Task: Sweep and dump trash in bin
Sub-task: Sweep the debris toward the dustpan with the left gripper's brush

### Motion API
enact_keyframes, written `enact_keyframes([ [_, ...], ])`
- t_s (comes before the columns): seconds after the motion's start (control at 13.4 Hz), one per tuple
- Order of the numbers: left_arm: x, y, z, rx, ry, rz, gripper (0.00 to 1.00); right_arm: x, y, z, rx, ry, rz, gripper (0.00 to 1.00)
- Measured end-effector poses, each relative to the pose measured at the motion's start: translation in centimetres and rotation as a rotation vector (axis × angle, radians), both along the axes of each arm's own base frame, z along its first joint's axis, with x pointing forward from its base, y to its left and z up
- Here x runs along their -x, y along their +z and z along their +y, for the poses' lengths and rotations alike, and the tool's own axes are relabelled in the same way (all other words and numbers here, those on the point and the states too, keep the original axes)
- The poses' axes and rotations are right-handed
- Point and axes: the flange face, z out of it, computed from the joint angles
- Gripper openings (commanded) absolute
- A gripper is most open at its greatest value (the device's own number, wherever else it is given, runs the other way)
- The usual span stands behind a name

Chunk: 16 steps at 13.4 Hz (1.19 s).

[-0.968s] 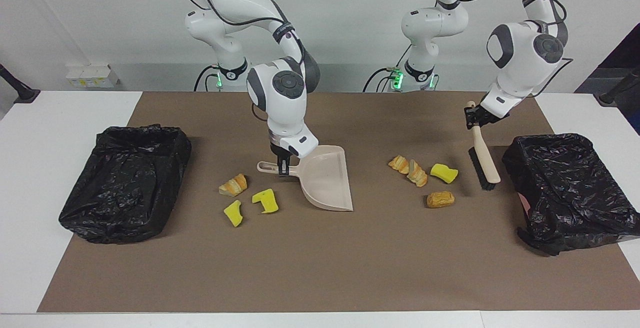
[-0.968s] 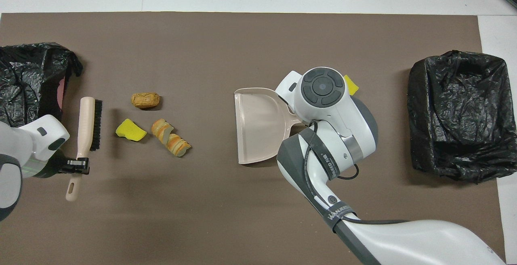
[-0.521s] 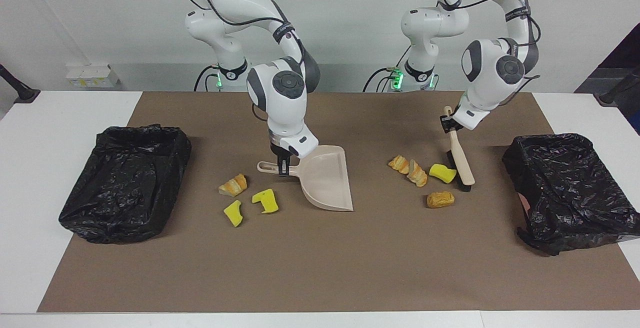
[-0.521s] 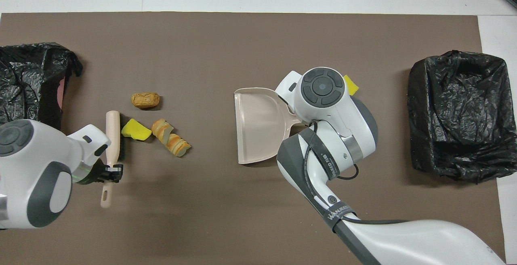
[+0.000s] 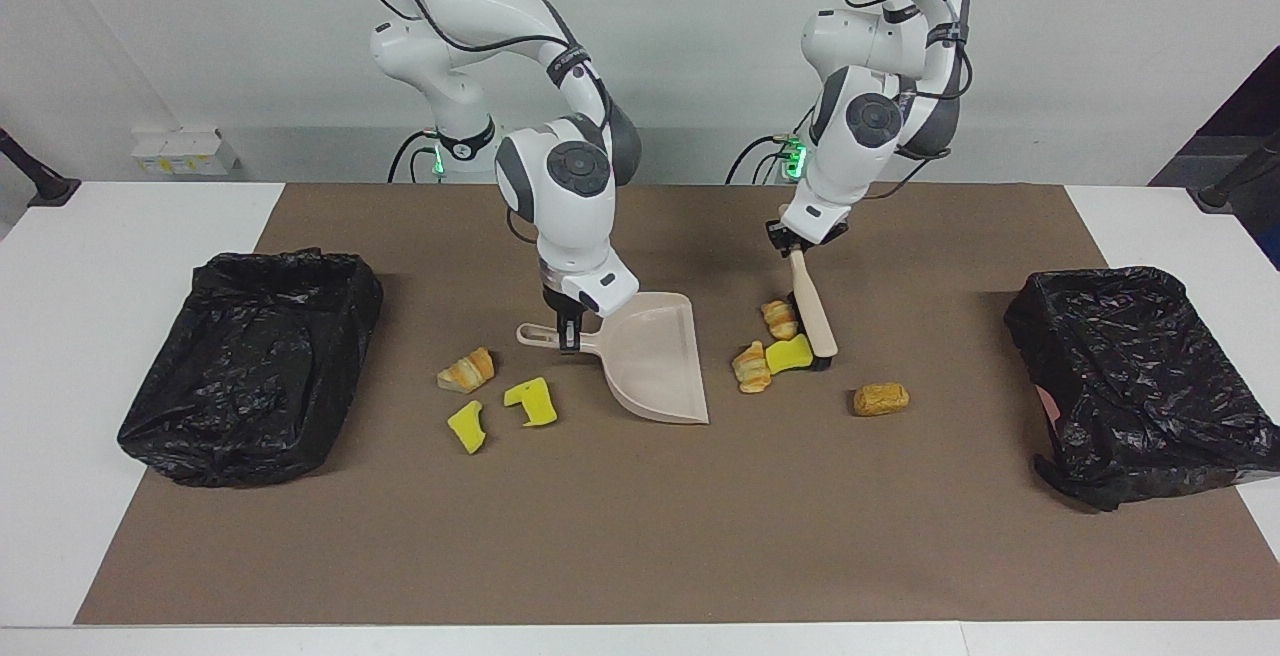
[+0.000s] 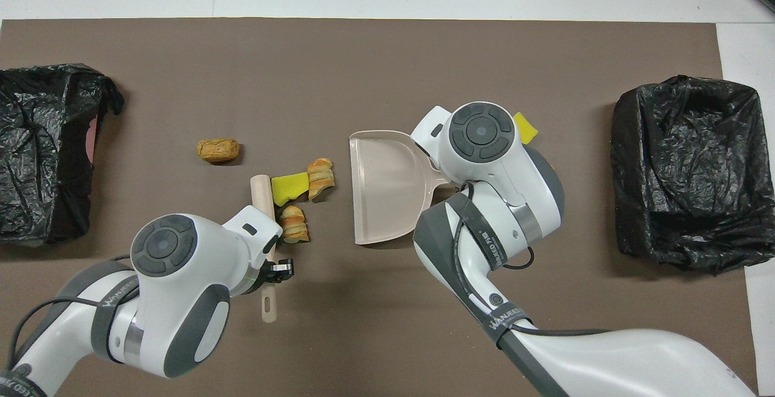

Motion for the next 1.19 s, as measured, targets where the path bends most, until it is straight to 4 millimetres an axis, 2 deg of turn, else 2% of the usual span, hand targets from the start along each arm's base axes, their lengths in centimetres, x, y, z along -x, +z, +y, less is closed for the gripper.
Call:
enact_keyframes([
  [0.3,0.1,0.1,-4.6,0.079,0.031,-0.057,0.0,0.0,0.0,0.1,-0.001,-0.002,-0.002,0.0],
  [0.52,-1.2,1.1,-7.6,0.109,0.009,-0.089,0.0,0.0,0.0,0.1,-0.002,-0.004,-0.003,0.0],
  [0.74,-2.0,2.0,-9.5,0.132,-0.011,-0.118,0.0,0.0,0.0,0.2,-0.002,-0.008,-0.004,0.0],
  [0.97,-2.8,3.5,-9.4,0.147,0.0,-0.138,0.0,0.0,0.0,0.2,-0.002,-0.009,-0.005,0.0],
  [1.19,-2.7,5.2,-6.1,0.075,0.094,0.023,0.0,0.0,0.0,0.2,-0.002,-0.01,-0.005,0.0],
])
